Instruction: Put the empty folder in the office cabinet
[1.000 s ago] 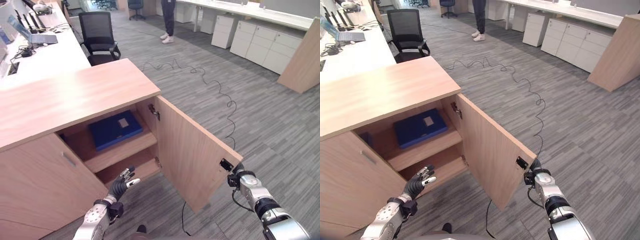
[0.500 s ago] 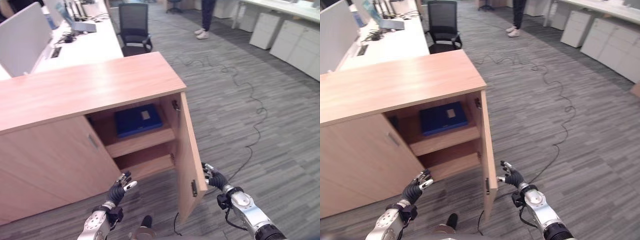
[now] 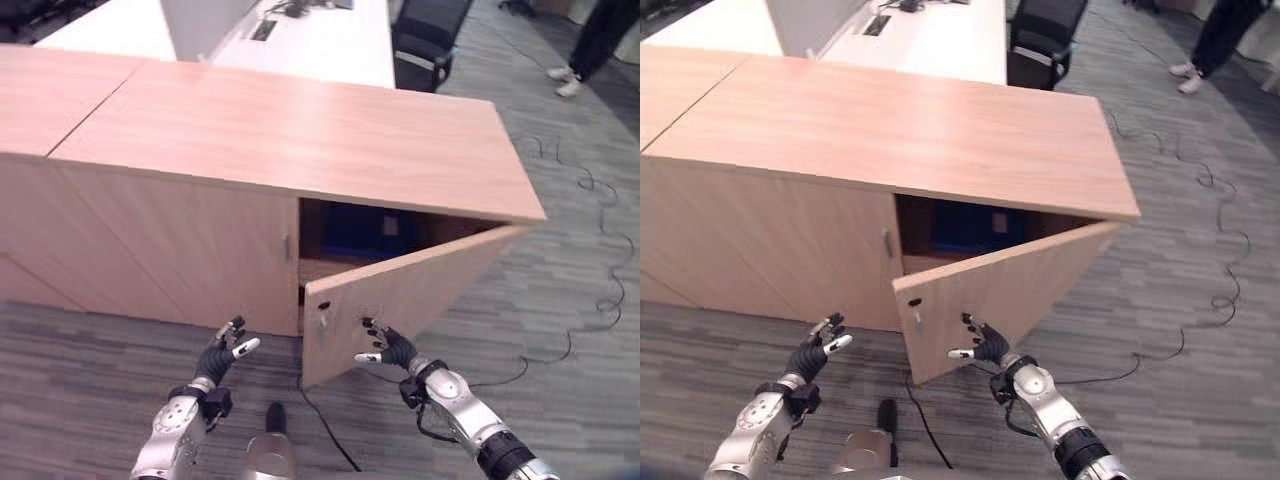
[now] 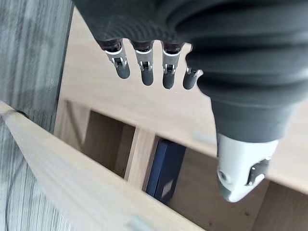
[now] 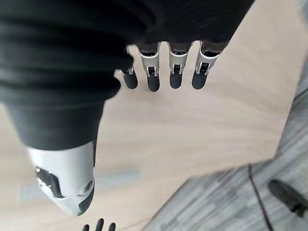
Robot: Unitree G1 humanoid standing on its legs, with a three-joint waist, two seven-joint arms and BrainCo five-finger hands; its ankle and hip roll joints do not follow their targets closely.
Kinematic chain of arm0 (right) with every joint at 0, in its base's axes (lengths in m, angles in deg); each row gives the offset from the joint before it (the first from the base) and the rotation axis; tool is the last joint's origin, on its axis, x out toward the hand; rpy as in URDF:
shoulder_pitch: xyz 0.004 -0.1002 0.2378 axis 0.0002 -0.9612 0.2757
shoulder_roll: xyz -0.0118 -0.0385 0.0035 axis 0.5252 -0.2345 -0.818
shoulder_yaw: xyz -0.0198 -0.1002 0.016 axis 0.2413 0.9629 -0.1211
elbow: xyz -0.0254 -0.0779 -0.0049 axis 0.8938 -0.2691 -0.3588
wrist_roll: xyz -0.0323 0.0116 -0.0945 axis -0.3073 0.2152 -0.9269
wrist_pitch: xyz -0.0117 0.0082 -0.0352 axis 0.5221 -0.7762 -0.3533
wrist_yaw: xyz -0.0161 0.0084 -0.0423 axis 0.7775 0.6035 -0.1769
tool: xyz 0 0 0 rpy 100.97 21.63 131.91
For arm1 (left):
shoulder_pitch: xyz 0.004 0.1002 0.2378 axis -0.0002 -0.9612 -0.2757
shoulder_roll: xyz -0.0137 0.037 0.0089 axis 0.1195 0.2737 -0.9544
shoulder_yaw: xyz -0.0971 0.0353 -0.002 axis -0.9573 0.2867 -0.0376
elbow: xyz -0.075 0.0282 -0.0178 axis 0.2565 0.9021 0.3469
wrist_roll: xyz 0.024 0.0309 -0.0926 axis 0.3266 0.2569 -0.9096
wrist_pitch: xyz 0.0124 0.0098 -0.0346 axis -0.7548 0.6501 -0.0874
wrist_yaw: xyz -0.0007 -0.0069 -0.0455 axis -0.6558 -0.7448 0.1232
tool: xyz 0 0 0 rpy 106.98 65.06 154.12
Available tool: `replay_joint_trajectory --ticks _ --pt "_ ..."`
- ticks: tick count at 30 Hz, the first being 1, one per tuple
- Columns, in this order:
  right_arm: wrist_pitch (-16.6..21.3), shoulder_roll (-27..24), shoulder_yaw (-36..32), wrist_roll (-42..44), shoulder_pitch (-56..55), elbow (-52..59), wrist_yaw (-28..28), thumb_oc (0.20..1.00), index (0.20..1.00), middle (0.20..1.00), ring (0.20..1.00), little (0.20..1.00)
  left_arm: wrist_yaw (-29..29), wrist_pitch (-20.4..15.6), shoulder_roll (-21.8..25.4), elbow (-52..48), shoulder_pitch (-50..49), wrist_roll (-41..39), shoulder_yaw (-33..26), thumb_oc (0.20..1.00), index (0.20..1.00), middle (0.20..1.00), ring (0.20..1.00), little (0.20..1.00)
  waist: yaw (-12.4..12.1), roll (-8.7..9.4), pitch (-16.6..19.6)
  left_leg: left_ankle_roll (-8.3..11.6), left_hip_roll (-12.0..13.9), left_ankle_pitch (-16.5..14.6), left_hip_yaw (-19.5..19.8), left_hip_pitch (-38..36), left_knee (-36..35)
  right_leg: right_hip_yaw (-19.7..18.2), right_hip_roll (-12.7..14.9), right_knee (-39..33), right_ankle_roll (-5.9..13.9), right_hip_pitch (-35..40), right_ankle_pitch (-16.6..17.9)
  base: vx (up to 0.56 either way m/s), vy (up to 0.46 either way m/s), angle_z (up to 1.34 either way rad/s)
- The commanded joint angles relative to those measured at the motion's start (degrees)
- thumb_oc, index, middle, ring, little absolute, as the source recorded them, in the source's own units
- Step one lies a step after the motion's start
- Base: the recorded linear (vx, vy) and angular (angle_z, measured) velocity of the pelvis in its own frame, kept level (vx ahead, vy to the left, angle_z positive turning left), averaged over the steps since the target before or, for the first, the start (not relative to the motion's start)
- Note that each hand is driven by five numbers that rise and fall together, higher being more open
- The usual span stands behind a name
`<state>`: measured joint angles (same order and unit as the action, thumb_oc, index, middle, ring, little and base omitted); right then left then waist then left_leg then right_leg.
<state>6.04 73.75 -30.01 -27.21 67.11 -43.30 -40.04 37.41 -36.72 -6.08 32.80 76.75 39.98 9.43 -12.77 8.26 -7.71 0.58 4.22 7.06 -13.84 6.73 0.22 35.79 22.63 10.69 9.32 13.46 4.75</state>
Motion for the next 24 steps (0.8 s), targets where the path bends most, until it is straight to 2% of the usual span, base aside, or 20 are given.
replay_joint_trajectory --ticks 1,2,3,5,6,7,8,9,10,12,13,15,17,19,24 --pt "3.03 0.28 -1.64 -0.09 6.88 0.46 -0.87 1.0 1.0 1.0 1.0 1.0 0.11 -3.17 0.31 -4.39 1.72 1.01 0.55 1.0 1.0 1.0 1.0 1.0 -1.85 -3.11 0.07 0.71 1.82 -4.9 2.89 -1.64 1.01 -2.74 -4.94 4.61 3.73 -6.73 -6.8 0.11 0.182 -0.02" --pt "2.96 0.95 -2.35 0.71 8.99 -1.03 -1.62 1.0 1.0 1.0 1.0 1.0 -0.49 -3.33 0.91 -4.83 1.93 0.55 0.27 1.0 1.0 1.0 1.0 1.0 -2.16 -3.36 -0.44 -0.21 1.37 -5.73 3.31 -2.52 1.2 -5.13 -4.02 10.26 5.54 -9.46 -3.85 0.1 0.161 -0.05" --pt "3.01 1.1 -2.83 1.29 9.47 -1.58 -2.1 1.0 1.0 1.0 1.0 1.0 -0.64 -3.37 1.29 -4.98 2.3 0.3 0.59 1.0 1.0 1.0 1.0 1.0 -1.99 -3.78 -0.91 -0.59 1.55 -5.92 3.89 -2.93 1.13 -6.95 -4.64 13.1 5.68 -11.15 -2.55 0.09 0.124 -0.07" --pt "3.1 0.69 -4.14 2.21 10.25 -2.15 -3.04 1.0 1.0 1.0 1.0 1.0 -0.94 -3.46 1.74 -5.45 3.15 -0.01 1.22 1.0 1.0 1.0 1.0 1.0 -1.3 -4.23 -1.47 -0.85 1.37 -6.11 5.33 -3.86 0.64 -11.6 -7.81 13.41 5.68 -13.83 -3.47 0.07 0.017 0.01" --pt "3.11 0.1 -4.92 2.63 10.6 -2.65 -3.73 1.0 1.0 1.0 1.0 1.0 -0.91 -3.46 1.85 -5.44 3.49 -0.32 1.65 1.0 1.0 1.0 1.0 1.0 -0.71 -4.32 -1.61 -0.83 0.62 -6.17 6.79 -4.41 -0.05 -13.71 -9.46 10.59 5.68 -14.14 -5.25 0.12 -0.03 0.3" --pt "3.14 -0.44 -5.58 2.96 10.74 -2.95 -4.2 1.0 1.0 1.0 1.0 1.0 -0.79 -3.45 1.81 -5.27 3.59 -0.49 2.0 1.0 1.0 1.0 1.0 1.0 -0.28 -4.4 -1.61 -0.7 0.07 -6.32 8.37 -4.71 -0.45 -15.27 -10.38 6.63 4.85 -13.75 -7.34 0.17 -0.058 0.5" --pt "3.18 -1.28 -6.36 3.39 11.32 -3.76 -4.8 1.0 1.0 1.0 1.0 1.0 -0.42 -3.43 1.89 -5.4 3.56 -1.04 2.16 1.0 1.0 1.0 1.0 1.0 0.03 -4.37 -1.49 -0.33 -0.42 -6.52 9.76 -5.19 -1.04 -16.57 -10.51 2.11 3.74 -13.21 -7.78 0.12 -0.055 0.64" --pt "3.19 -1.3 -6.39 3.4 11.38 -3.79 -4.8 1.0 1.0 1.0 1.0 1.0 -0.42 -3.43 1.89 -5.4 3.61 -1.05 2.16 1.0 1.0 1.0 1.0 1.0 0.07 -4.46 -1.43 -0.31 -0.32 -6.33 9.82 -5.01 -1.04 -16.47 -10.67 1.74 3.66 -13.19 -7.44 0.1 -0.094 0.79" --pt "3.27 -1.83 -6.83 3.95 12.22 -4.77 -5.36 1.0 1.0 1.0 1.0 1.0 -0.08 -3.37 2.1 -5.61 3.71 -1.53 2.39 1.0 1.0 1.0 1.0 1.0 0.07 -4.4 -1.08 0.07 -0.57 -6.41 10.73 -5.28 -1.8 -16.97 -10.33 -2.22 3.04 -13.14 -6.64 0.13 -0.105 0.8" --pt "2.92 -3.33 -8.31 4.51 14.09 -7.58 -6.74 1.0 1.0 1.0 1.0 1.0 -0.3 -3.31 2.47 -5.44 4.52 -2.19 2.61 1.0 1.0 1.0 1.0 1.0 0.79 -4.67 -0.73 0.77 -0.55 -6.55 12.74 -6.36 -3.05 -19.84 -9.43 -5.29 2.98 -15.17 -4.41 0.21 -0.113 0.63" --pt "2.33 -4.78 -9.66 4.84 15.77 -8.9 -7.13 1.0 1.0 1.0 1.0 1.0 0.77 -3.06 2.53 -5.8 4.72 -2.26 3.27 1.0 1.0 1.0 1.0 1.0 0.98 -3.93 -0.6 0.87 -1.3 -6.98 13.85 -6.66 -3.02 -20.94 -9.18 -7.76 2.87 -14.05 -3.77 0.15 -0.098 0.68" --pt "2.23 -7.22 -11.1 5.85 19.15 -12.52 -8.19 1.0 1.0 1.0 1.0 1.0 1.79 -3.07 2.67 -6.52 3.83 -2.62 3.62 1.0 1.0 1.0 1.0 1.0 0.5 -3.58 0.35 1.13 -1.91 -7.0 14.24 -6.72 -3.39 -19.22 -8.85 -9.62 3.07 -12.04 -2.94 0.14 -0.143 1.12" --pt "2.28 -12.5 -13.06 8.96 27.62 -19.98 -10.11 1.0 1.0 1.0 1.0 1.0 2.71 -2.69 3.22 -8.54 2.08 -4.3 4.04 1.0 1.0 1.0 1.0 1.0 -0.12 -4.43 0.93 1.93 -1.65 -6.65 15.37 -6.78 -3.83 -18.34 -9.61 -11.85 2.8 -9.95 -2.72 0.12 -0.175 0.81" --pt "2.44 -13.72 -13.24 9.85 30.08 -22.64 -10.34 1.0 1.0 1.0 1.0 1.0 2.9 -2.44 3.23 -9.13 1.86 -4.48 4.37 1.0 1.0 1.0 1.0 1.0 -0.26 -4.73 0.83 2.14 -1.48 -6.61 15.82 -6.75 -3.9 -17.98 -9.83 -12.36 2.61 -9.37 -2.85 0.03 -0.084 -0.03" --pt "2.46 -20.47 -14.75 13.24 38.39 -34.86 -11.15 1.0 1.0 1.0 1.0 1.0 4.18 -1.41 3.48 -10.43 0.95 -4.91 5.88 1.0 1.0 1.0 1.0 1.0 -0.9 -5.89 1.39 3.35 -0.72 -6.1 17.89 -6.62 -4.32 -16.12 -11.3 -14.96 1.99 -6.76 -3.64 0.04 -0.094 0.11"
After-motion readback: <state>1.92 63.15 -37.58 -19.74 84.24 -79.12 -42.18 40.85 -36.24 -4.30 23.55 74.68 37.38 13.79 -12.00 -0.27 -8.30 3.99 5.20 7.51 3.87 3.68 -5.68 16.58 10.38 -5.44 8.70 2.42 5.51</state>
